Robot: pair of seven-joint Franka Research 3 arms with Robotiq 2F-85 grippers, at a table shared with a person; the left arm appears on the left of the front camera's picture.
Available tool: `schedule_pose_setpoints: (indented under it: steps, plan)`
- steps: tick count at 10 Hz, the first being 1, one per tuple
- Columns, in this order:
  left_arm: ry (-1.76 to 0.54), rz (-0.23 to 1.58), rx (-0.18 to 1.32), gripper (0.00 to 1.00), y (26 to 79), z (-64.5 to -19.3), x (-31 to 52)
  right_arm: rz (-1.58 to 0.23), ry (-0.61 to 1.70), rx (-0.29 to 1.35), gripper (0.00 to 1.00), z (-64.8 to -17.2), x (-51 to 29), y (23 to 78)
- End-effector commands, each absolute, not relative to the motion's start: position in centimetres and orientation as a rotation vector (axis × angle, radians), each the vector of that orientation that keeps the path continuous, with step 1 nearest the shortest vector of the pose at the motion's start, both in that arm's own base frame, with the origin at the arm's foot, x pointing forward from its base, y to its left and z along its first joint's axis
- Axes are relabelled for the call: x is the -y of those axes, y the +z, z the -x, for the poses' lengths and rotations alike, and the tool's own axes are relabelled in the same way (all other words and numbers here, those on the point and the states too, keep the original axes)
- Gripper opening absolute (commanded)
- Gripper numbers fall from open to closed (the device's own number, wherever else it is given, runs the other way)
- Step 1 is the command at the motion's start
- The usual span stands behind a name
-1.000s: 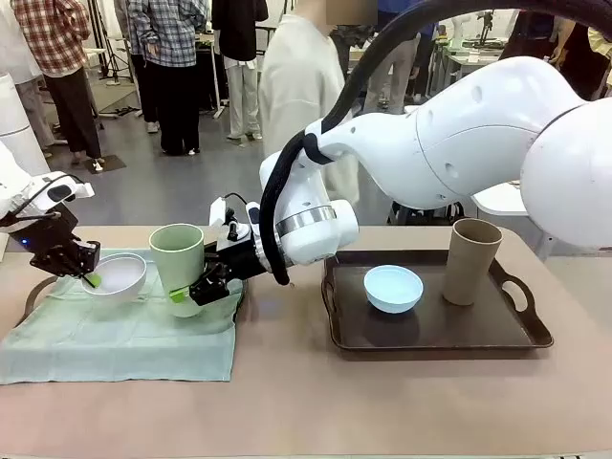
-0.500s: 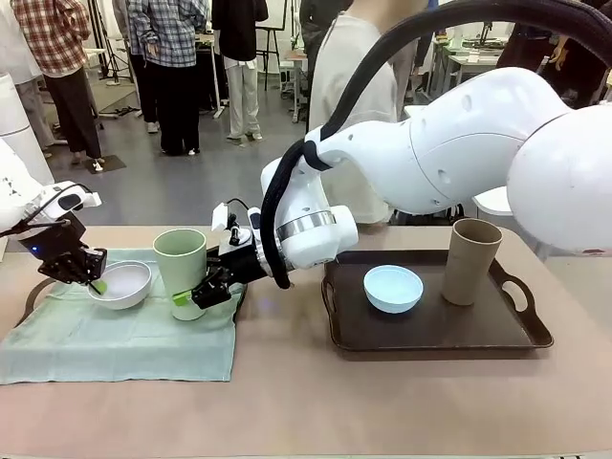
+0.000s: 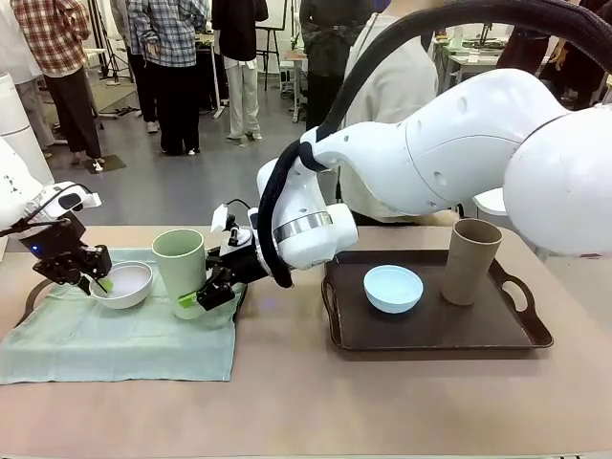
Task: Set up a tray with a mat and arrange the tableware.
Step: Place the Picnic Bowl and Reusable plastic cup back onto the Handle tray in front of the human's position.
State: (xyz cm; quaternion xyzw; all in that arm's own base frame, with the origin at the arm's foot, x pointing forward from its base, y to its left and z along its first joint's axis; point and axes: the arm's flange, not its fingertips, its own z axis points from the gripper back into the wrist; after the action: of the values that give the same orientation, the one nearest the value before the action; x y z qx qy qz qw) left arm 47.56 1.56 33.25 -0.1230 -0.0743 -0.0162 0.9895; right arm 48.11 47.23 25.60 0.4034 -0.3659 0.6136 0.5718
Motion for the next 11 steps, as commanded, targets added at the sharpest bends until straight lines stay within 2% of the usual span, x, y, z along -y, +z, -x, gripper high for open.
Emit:
schedule_pose_setpoints:
  steps: [1, 4, 7, 11]
  plan:
    - [-0.026, 0.27, 0.128, 0.45, 33.9, -47.5, -2.0, -0.819, 1.409, 0.719, 1.0, -47.6, -46.1, 27.0]
    - [-0.038, 0.275, 0.117, 0.75, 34.5, -46.9, -2.3, -0.739, 1.343, 0.606, 1.0, -46.4, -43.1, 30.0]
    - [-0.086, 0.24, 0.096, 0.75, 37.2, -45.8, -2.5, -0.658, 1.226, 0.507, 1.0, -44.2, -39.4, 34.9]
    - [-0.206, 0.098, 0.113, 0.75, 45.8, -43.7, 0.5, -0.479, 0.927, 0.33, 1.0, -40.5, -33.8, 43.8]
